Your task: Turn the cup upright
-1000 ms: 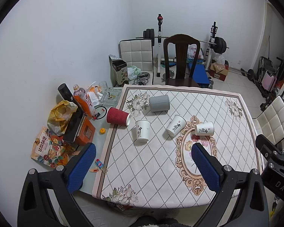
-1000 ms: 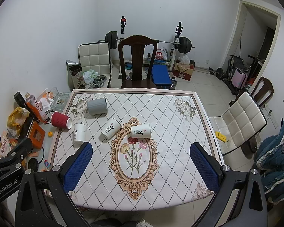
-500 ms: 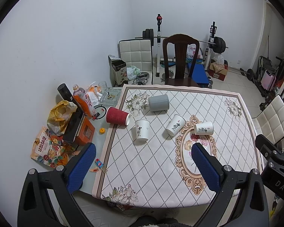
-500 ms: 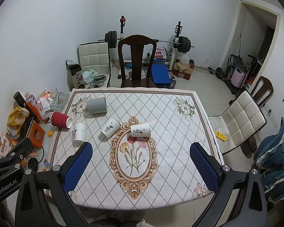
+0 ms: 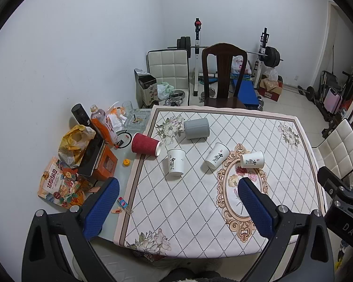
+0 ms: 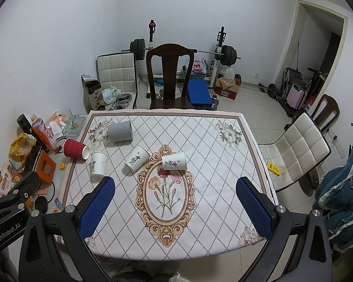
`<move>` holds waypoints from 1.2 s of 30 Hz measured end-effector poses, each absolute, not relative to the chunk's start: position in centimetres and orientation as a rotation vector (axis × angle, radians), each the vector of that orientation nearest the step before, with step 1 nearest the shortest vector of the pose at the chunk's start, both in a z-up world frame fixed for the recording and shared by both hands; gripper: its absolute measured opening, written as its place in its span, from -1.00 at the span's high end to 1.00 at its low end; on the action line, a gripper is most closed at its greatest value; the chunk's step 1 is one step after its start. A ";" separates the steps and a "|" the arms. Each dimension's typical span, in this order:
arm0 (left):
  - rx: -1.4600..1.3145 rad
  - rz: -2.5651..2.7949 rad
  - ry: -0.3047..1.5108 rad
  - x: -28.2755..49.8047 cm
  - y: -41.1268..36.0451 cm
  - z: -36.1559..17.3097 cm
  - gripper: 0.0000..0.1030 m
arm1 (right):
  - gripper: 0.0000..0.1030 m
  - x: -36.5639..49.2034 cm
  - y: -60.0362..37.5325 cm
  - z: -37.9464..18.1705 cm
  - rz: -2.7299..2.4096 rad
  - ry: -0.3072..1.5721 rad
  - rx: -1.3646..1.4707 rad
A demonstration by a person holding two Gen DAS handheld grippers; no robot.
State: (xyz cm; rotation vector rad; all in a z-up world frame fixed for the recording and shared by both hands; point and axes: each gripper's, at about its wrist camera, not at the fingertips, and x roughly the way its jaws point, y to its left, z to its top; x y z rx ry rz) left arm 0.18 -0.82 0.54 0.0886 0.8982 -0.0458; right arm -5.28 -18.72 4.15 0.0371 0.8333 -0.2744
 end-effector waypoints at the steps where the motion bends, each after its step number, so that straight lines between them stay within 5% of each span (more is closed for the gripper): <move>1: 0.087 -0.045 0.898 0.2 -0.9 0.6 -1.00 | -1.00 -5.3 -18.7 4.2 -0.274 0.834 0.036; 16: 0.099 -0.033 0.930 1.1 -1.5 0.5 -1.00 | -1.00 -4.5 -19.0 2.8 -0.266 0.886 0.054; 36: 0.189 0.005 1.300 16.3 0.6 -20.0 -0.98 | -1.00 11.0 -20.0 -20.1 -0.328 1.280 0.119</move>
